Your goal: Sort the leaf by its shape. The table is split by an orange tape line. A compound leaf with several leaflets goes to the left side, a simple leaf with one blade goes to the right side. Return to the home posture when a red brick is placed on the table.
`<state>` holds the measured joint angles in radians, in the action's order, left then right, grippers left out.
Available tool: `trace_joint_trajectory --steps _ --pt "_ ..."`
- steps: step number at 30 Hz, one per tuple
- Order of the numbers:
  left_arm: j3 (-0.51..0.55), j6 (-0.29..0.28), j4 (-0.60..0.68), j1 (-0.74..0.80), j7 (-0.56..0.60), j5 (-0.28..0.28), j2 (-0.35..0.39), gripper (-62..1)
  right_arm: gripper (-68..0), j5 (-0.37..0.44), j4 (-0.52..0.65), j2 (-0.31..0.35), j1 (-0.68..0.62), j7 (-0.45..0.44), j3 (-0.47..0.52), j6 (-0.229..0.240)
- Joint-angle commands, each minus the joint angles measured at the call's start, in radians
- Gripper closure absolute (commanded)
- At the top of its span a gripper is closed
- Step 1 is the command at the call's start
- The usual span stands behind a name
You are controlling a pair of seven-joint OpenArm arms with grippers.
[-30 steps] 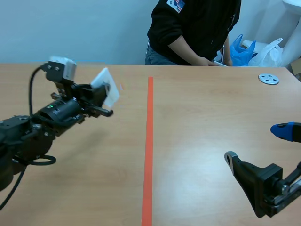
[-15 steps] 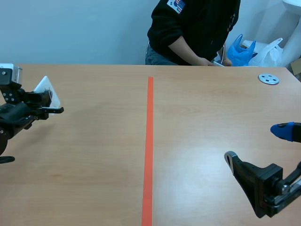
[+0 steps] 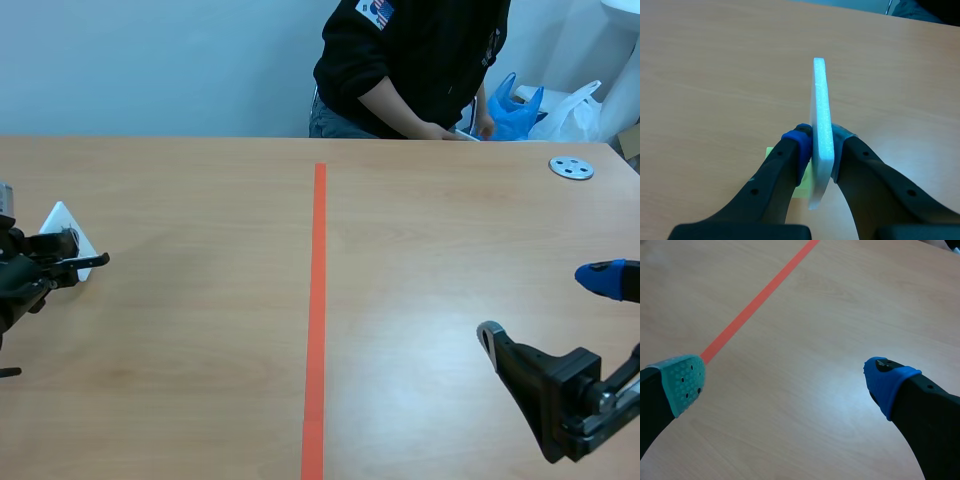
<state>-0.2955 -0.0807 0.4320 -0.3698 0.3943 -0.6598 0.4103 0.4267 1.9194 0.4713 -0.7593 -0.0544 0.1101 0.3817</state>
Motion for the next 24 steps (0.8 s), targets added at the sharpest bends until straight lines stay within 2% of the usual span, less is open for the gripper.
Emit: trace_joint_trajectory --steps 1,5,8,13,14,17,18,22,24 --pt "0.007 0.01 0.011 -0.027 0.018 -0.003 -0.005 -4.3 -67.9 0.008 0.004 0.005 0.011 -0.011 0.011 0.004" --pt "0.007 0.023 -0.003 -0.027 0.02 0.001 -0.022 -4.8 -67.9 0.008 0.004 0.004 0.011 -0.01 0.011 0.004" --pt "0.007 0.025 -0.005 -0.027 0.021 0.001 -0.03 -10.6 -67.9 0.008 0.004 0.004 0.011 -0.007 0.011 0.004" --pt "0.007 0.026 -0.005 -0.027 0.041 0.001 -0.027 -12.7 -67.9 0.008 0.004 0.005 0.011 -0.007 0.011 0.004" --pt "0.007 0.026 -0.005 -0.027 0.053 0.001 -0.025 -15.9 -67.9 0.008 0.004 0.005 0.011 -0.007 0.011 0.004" --pt "0.007 0.026 -0.005 -0.027 0.074 0.001 -0.019 -31.9 -67.9 0.008 0.004 0.005 0.011 -0.007 0.011 0.004" --pt "0.007 0.026 -0.005 -0.027 0.083 0.001 -0.016 -34.3 -67.9 0.008 0.004 0.005 0.011 -0.007 0.011 0.004" --pt "0.007 0.026 -0.004 -0.027 0.111 0.001 0.001 -36.0 -67.9 0.008 0.004 0.005 0.011 -0.008 0.011 0.004" --pt "0.007 0.021 0.013 -0.026 0.115 0.0 0.016 -42.6 -67.9 0.008 0.004 0.005 0.011 -0.008 0.011 0.004"
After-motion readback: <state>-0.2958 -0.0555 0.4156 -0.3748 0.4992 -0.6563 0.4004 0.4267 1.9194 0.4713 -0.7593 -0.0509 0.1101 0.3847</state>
